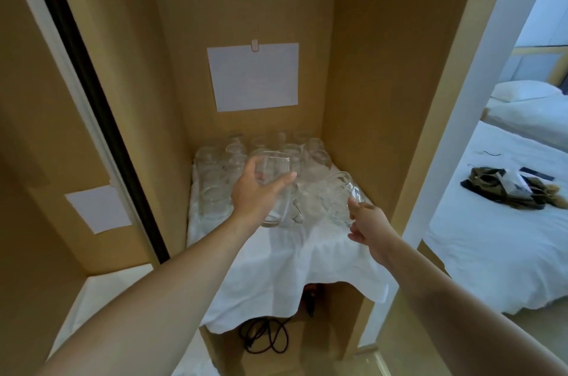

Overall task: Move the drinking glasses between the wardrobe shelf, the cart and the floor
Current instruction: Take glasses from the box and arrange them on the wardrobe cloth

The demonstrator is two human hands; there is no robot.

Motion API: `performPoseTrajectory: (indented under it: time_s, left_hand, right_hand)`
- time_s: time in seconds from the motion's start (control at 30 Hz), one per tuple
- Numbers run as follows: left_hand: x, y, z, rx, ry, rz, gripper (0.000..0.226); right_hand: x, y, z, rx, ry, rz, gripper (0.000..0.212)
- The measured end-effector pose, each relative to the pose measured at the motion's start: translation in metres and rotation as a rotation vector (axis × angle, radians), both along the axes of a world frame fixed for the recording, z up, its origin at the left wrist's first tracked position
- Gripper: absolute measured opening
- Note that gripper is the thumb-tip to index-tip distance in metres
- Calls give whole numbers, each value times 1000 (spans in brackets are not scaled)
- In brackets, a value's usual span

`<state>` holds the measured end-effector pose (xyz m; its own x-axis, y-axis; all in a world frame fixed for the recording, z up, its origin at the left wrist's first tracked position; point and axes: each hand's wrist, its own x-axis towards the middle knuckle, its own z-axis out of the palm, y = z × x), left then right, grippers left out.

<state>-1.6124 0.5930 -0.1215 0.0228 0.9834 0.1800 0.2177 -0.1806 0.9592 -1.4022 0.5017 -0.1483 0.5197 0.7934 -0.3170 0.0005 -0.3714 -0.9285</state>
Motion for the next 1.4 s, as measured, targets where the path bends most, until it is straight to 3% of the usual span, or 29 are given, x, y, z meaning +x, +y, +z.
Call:
performPoseTrajectory:
  time_s: [0.1, 0.23, 0.33, 0.63, 0.73, 0.83, 1.03, 1.4]
  left_hand:
    - [9, 9, -3, -9, -24, -5, 80]
    - [22, 16, -8, -4, -42, 14, 79]
    - [29, 21, -9, -12, -37, 53, 83]
    - [45, 20, -15, -37, 12, 231, 96]
    - [50, 16, -19, -45, 27, 257, 105]
    - [55, 13, -22, -49, 30, 284, 99]
    - [62, 10, -27, -58, 65, 334, 92]
    - [67, 10, -28, -88, 93, 339, 92]
  right_hand:
    - [11, 10, -7, -6, -113, 52, 45]
    - [23, 25, -14, -142, -527, 209, 43]
    - [32, 37, -21, -219, -856, 334, 29]
    - [57, 73, -53, 4, -1547, 655, 26]
    - [55, 81, -61, -7, -1631, 685, 34]
    - [51, 88, -67, -15, -1682, 706, 25]
    - [58, 103, -79, -58, -1713, 788, 25]
    - [57, 113, -76, -113, -1721, 754, 24]
